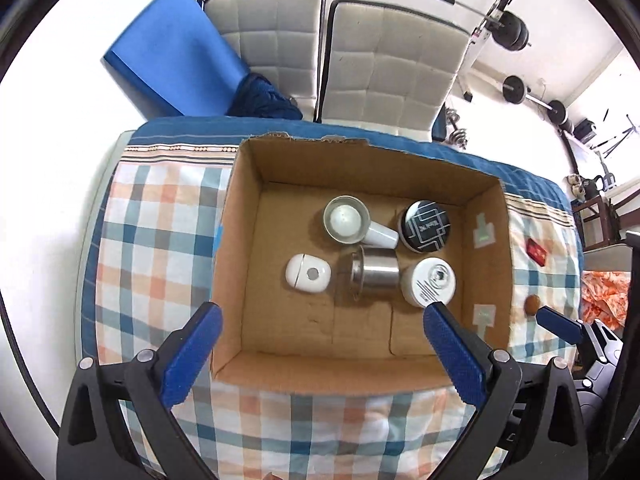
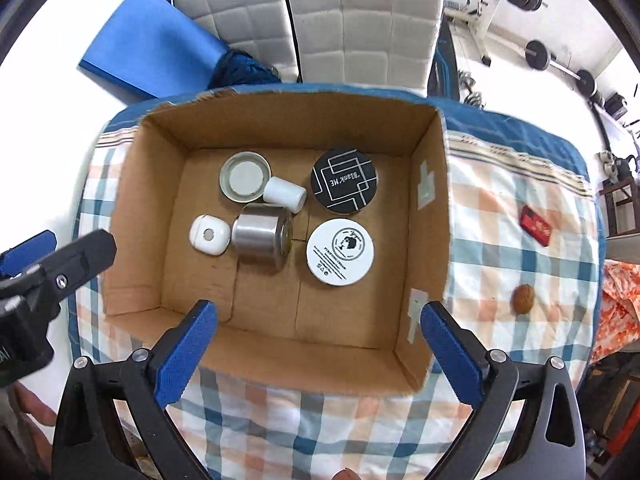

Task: Organize rigid objects
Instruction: 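Open both tools to release the items and lift out of the box, then move the right tool to the walnut and grasp it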

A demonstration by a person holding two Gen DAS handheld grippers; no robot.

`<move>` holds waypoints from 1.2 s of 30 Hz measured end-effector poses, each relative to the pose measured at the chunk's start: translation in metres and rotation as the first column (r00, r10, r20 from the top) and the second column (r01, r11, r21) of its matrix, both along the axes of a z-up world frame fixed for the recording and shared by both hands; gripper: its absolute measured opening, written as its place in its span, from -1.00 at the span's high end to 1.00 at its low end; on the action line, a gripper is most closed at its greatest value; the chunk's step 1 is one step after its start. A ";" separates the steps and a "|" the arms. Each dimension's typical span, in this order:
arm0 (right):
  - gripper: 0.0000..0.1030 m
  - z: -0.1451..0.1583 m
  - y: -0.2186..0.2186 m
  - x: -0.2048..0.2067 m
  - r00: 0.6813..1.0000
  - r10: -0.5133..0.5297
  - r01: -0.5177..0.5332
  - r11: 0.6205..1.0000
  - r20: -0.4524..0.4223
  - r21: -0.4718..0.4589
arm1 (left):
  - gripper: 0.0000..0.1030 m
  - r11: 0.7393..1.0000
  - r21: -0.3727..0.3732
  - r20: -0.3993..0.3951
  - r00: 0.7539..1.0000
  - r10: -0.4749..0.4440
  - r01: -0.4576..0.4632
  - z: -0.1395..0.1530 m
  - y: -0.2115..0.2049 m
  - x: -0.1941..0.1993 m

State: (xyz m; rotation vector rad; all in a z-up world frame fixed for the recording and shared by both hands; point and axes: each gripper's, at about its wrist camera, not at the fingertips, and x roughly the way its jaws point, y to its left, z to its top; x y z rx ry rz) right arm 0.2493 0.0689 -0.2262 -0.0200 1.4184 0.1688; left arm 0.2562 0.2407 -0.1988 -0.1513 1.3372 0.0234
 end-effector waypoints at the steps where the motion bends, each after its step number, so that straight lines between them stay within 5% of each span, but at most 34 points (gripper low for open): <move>1: -1.00 0.008 0.000 -0.005 1.000 0.001 -0.001 1.000 0.009 0.003 | -1.00 1.000 0.000 0.002 1.000 -0.001 0.001 0.003 -0.001 -0.004; 10: -1.00 0.061 -0.015 -0.045 0.997 0.014 -0.017 0.999 0.077 0.036 | -1.00 1.000 -0.020 0.057 0.998 -0.011 0.012 0.040 -0.012 -0.039; 21: -1.00 0.066 -0.051 -0.051 0.998 -0.020 0.013 0.993 0.057 0.119 | -1.00 0.999 -0.031 0.070 0.997 -0.016 0.018 0.053 -0.043 -0.048; 28: -1.00 0.044 -0.147 -0.033 0.986 -0.165 0.164 0.985 0.020 0.059 | -1.00 0.991 -0.062 0.052 0.992 -0.112 0.115 0.038 -0.130 -0.021; 36: -1.00 -0.022 -0.276 -0.007 0.925 -0.374 0.376 0.926 -0.073 0.022 | -1.00 0.971 -0.034 0.008 0.971 -0.238 0.238 -0.014 -0.243 0.032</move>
